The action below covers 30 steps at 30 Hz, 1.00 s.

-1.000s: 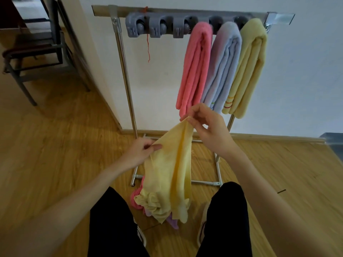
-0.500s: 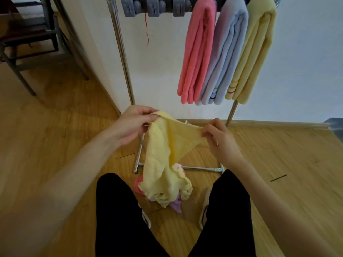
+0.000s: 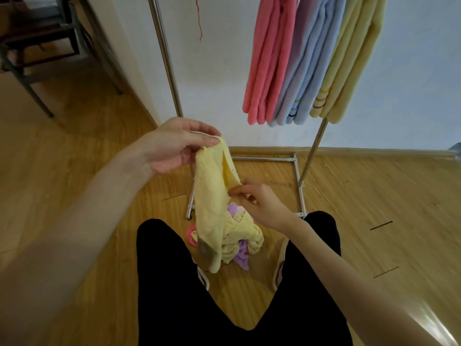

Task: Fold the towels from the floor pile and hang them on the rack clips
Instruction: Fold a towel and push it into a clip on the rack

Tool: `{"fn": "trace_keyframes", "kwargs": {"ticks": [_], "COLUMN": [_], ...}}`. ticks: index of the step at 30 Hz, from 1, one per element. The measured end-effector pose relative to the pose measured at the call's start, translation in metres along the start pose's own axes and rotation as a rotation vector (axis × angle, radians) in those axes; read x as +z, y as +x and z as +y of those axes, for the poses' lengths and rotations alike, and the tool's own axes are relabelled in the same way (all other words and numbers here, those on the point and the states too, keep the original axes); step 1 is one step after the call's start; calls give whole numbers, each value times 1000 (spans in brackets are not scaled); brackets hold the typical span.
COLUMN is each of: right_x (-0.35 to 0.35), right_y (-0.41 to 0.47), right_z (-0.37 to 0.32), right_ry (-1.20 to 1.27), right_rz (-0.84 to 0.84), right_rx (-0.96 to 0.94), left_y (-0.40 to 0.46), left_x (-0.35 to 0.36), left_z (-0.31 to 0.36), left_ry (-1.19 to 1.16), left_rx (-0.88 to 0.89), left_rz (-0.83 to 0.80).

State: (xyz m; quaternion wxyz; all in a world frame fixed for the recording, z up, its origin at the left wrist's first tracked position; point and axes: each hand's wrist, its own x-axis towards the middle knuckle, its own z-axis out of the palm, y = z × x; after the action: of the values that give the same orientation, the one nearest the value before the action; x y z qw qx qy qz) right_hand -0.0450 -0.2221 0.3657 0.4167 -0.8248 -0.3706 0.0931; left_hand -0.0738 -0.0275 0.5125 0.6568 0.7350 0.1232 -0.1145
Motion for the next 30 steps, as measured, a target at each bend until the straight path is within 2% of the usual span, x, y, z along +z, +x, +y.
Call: {"fn": "trace_keyframes", "kwargs": {"ticks": [2,4,6,11,15,19,25,30], "right_x": [3,2,0,0,-3,-18,-62,-101], "right_y": [4,6,7,6,4,0,3,18], "right_z": [-5,-14,-17,-14,-16,-15,-14,-24], "right_ry": [108,324,442,443,418,347,83,-41], "right_rz": [-64,-107,-105,-61,38,145,288,288], "right_rx": [96,180,197,121,93,80,-41,-65], "left_y": [-1,-2,-4,-5,-5,-5,-10,-6], "left_x": [1,2,2,1,0,-6,-18,-23], "left_z": [1,2,2,5,5,6,13,19], "left_ry": [11,22,23,17,-22,-38,319,683], "left_rx": [-10,-13,-12,-4,0,31,89,158], "left_rz": [-6,-6,-1,33,50,131,266,397]}}
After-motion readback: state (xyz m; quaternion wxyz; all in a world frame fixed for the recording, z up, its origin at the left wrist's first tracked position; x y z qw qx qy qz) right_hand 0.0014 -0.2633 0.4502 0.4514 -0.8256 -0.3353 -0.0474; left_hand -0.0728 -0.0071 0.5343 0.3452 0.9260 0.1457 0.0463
